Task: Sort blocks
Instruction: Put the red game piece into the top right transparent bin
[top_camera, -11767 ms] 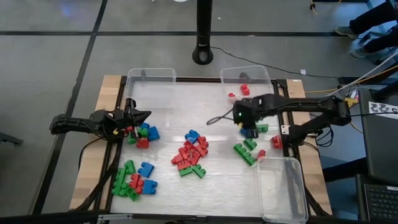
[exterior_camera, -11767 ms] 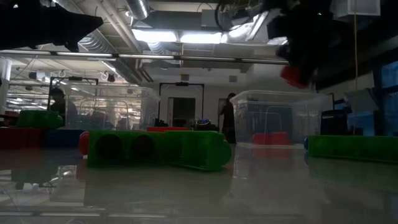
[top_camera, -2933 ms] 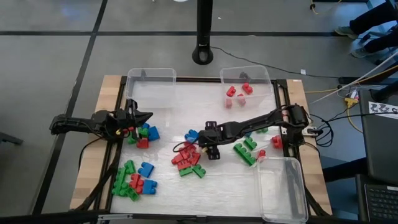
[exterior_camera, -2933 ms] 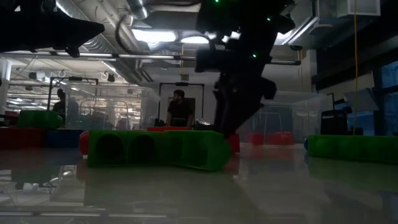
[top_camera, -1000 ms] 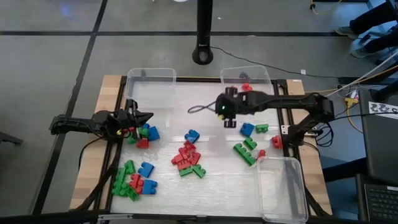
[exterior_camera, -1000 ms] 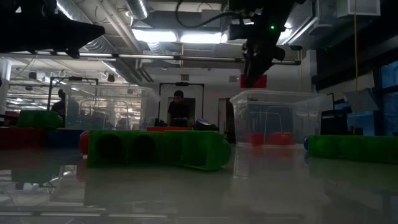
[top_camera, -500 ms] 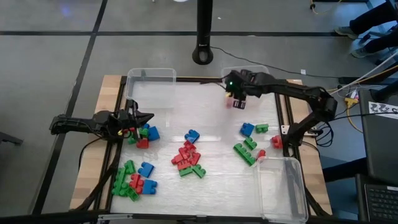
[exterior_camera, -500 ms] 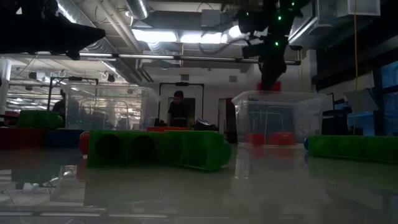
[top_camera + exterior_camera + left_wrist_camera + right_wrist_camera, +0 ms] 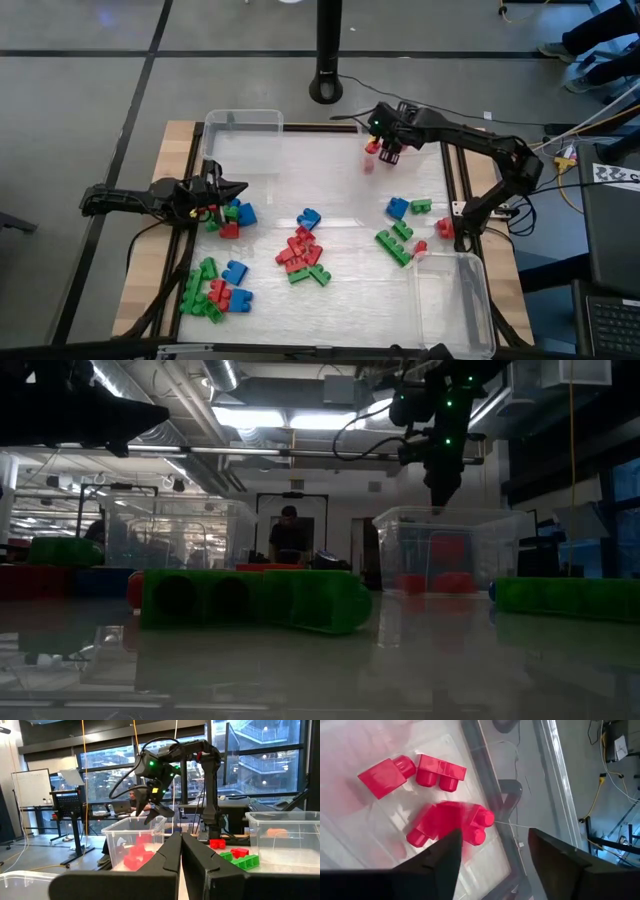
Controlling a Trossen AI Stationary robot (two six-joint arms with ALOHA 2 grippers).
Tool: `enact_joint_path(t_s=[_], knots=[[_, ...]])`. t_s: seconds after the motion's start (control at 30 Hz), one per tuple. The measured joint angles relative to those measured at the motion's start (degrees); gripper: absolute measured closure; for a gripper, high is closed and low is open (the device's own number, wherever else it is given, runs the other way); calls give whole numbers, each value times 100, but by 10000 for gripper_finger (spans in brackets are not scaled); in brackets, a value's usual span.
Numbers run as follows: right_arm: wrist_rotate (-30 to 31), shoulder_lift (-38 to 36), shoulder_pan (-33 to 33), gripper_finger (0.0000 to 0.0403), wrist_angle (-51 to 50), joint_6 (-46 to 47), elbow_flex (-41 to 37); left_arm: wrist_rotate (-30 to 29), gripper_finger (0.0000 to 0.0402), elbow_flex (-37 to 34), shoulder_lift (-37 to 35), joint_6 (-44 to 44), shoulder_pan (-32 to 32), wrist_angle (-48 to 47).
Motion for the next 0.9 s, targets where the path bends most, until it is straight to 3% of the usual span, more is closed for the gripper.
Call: enact_joint_path(t_s=[0.13, 0.33, 0.43, 0.6, 0.77, 0.9], knots=[[-286, -2, 1, 143, -42, -102, 0, 0, 398, 0, 0, -1, -1, 2], [-2000, -74, 279, 125, 369, 29, 20, 0, 398, -2, 0, -2, -2, 7], [-2537, -90, 666, 127, 731, 31, 94, 0, 398, 0, 0, 7, 0, 3], [-2542, -77, 1443, 129, 1576, -98, 98, 0, 398, 0, 0, 13, -2, 4], [-1522, -46, 1958, 129, 1802, -541, 101, 0, 398, -1, 0, 7, -2, 3], [-1779, -35, 2161, 129, 1952, -583, 98, 0, 398, 0, 0, 4, 0, 2]])
